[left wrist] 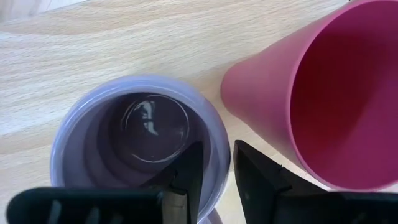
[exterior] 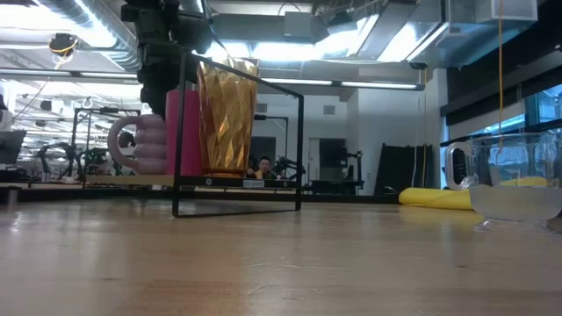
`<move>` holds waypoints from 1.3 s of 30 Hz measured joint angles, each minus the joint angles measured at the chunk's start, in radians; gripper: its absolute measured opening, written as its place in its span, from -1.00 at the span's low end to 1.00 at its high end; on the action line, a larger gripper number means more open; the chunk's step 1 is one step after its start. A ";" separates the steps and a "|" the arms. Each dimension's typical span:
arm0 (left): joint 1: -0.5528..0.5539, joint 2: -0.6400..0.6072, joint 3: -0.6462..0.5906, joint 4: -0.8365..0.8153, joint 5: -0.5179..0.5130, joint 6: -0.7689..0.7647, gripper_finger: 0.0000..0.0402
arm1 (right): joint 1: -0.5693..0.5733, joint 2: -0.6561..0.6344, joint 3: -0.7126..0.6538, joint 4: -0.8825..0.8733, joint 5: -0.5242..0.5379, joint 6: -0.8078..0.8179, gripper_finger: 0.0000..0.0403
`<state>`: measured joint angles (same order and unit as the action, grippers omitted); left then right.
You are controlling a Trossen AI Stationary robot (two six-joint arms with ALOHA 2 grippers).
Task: Stack small to large cups/mugs on shelf
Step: Put the violet cup on the shelf
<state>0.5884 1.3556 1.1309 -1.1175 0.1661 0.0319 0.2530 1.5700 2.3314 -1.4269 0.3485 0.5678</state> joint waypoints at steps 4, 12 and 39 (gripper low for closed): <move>0.000 0.000 0.031 -0.023 -0.013 0.006 -0.58 | 0.000 0.000 0.000 0.000 0.000 0.000 -0.08; 0.003 -0.001 0.215 -0.112 -0.028 0.023 -0.58 | 0.000 0.000 0.000 0.000 0.000 0.000 -0.08; 0.322 0.000 -0.005 -0.003 -0.068 0.057 -0.60 | 0.000 0.000 0.000 0.000 -0.001 0.002 -0.08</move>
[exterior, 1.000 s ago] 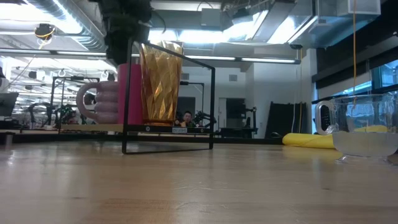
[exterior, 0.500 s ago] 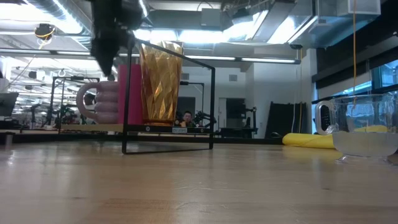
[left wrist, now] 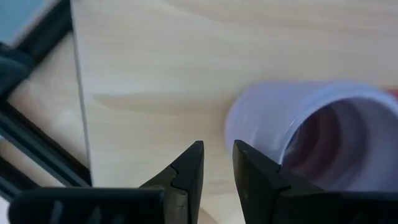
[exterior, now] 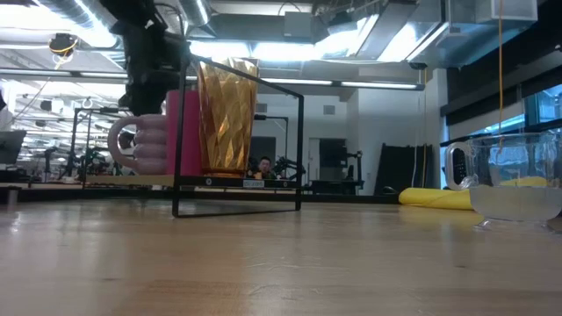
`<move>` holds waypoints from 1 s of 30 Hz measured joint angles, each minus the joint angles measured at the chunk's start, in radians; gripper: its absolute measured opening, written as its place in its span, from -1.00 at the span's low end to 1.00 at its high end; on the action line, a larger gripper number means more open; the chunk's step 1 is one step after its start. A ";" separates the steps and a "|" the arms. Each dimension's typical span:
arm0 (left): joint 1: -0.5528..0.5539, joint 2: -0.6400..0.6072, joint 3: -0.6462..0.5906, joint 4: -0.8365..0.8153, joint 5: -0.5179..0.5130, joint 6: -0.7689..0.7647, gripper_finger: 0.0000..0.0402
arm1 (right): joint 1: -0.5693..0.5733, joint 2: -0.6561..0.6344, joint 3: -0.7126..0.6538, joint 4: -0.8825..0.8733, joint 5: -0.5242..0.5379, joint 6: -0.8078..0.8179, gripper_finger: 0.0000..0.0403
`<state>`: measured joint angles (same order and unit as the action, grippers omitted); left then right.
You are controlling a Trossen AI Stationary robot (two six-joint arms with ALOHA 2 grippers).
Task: Stack small to large cups/mugs on shelf
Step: Put the violet cup on the shelf, then put the transparent cup on the shelf
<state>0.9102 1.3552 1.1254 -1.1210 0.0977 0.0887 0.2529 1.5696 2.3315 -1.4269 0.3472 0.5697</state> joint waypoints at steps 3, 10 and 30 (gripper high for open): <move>0.006 0.000 -0.022 0.000 0.008 0.016 -0.60 | 0.000 0.000 0.000 0.000 0.002 0.000 -0.08; 0.005 0.000 -0.023 0.048 0.067 0.019 -0.60 | 0.000 0.000 0.000 0.000 0.026 -0.001 -0.08; 0.084 -0.007 0.114 -0.032 -0.031 0.068 -0.60 | 0.000 0.000 0.000 -0.016 0.029 -0.003 -0.08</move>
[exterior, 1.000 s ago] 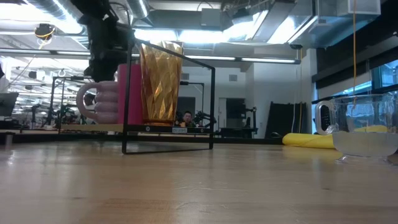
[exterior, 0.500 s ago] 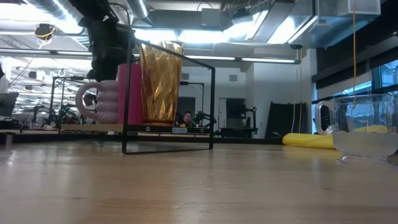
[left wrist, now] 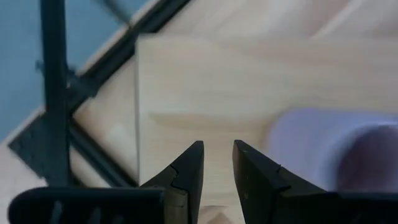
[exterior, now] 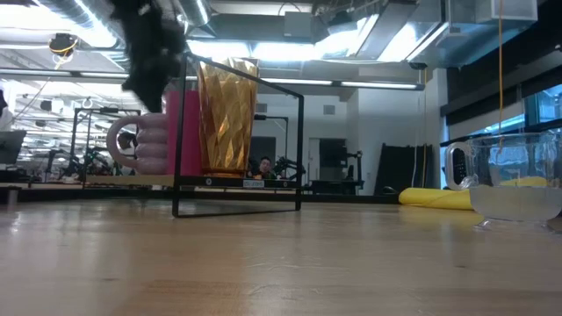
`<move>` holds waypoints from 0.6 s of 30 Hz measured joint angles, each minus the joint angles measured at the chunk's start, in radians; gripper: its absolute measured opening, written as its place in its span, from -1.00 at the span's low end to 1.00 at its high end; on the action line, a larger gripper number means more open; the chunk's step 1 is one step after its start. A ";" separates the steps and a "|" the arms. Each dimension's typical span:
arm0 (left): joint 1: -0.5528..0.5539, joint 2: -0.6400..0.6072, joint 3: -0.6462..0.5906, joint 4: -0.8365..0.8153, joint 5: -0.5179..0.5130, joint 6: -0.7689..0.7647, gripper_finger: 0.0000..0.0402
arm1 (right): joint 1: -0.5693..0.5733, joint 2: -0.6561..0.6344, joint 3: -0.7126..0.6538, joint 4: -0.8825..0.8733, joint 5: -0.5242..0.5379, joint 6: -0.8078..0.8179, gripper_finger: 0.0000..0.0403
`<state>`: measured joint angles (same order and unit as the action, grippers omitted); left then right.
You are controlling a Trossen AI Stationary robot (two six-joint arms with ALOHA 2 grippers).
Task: Stack small to large cups/mugs on shelf
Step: Put the transparent cup on the shelf
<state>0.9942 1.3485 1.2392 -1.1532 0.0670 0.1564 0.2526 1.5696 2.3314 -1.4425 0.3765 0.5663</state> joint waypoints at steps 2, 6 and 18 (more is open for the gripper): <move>-0.042 -0.001 0.092 -0.046 0.037 -0.001 -0.60 | -0.004 0.000 0.000 0.000 0.000 0.000 -0.08; -0.235 -0.002 0.255 -0.061 0.044 -0.093 -0.60 | -0.016 0.000 0.000 0.000 0.000 0.001 -0.08; -0.751 -0.089 0.407 -0.155 -0.154 -0.430 -0.60 | -0.027 -0.083 -0.313 -0.124 -0.102 0.172 -0.08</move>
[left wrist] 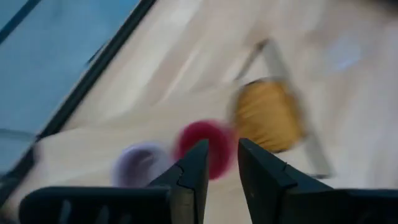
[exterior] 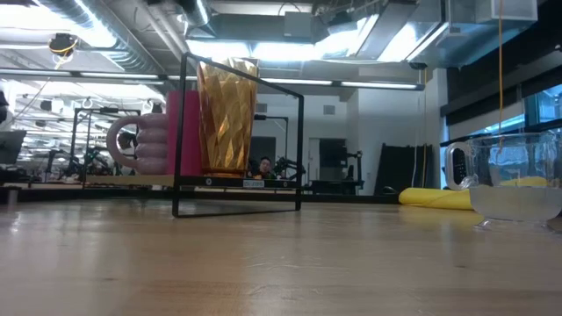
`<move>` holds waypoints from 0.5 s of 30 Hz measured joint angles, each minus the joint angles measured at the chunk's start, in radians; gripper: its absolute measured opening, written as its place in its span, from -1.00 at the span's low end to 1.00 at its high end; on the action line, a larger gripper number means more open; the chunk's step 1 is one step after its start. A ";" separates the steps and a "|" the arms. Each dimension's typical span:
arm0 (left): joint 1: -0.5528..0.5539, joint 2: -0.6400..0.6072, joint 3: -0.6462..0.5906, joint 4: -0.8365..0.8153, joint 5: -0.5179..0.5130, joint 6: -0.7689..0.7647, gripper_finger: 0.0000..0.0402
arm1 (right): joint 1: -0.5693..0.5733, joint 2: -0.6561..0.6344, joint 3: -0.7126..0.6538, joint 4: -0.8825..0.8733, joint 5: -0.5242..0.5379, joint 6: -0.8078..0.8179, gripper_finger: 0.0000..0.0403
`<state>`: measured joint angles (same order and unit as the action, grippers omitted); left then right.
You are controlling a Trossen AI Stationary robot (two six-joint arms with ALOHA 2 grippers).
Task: Stack small to large cups/mugs on shelf
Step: Put the transparent cup on the shelf
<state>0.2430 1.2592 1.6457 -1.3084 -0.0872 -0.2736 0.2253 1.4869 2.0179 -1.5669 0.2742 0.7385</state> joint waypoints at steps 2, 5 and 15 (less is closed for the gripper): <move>-0.095 -0.034 -0.003 0.058 0.000 -0.059 -0.60 | -0.001 -0.003 -0.100 0.004 -0.044 0.031 -0.08; -0.247 -0.070 -0.004 0.118 -0.020 -0.121 -0.60 | 0.001 -0.013 -0.249 0.007 -0.116 0.049 -0.08; -0.512 -0.086 -0.006 0.092 -0.246 -0.358 -0.60 | 0.092 -0.014 -0.613 0.312 -0.251 0.348 -0.08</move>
<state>-0.2693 1.1731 1.6398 -1.2160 -0.3335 -0.6314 0.3169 1.4727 1.4049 -1.2551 0.0227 1.0866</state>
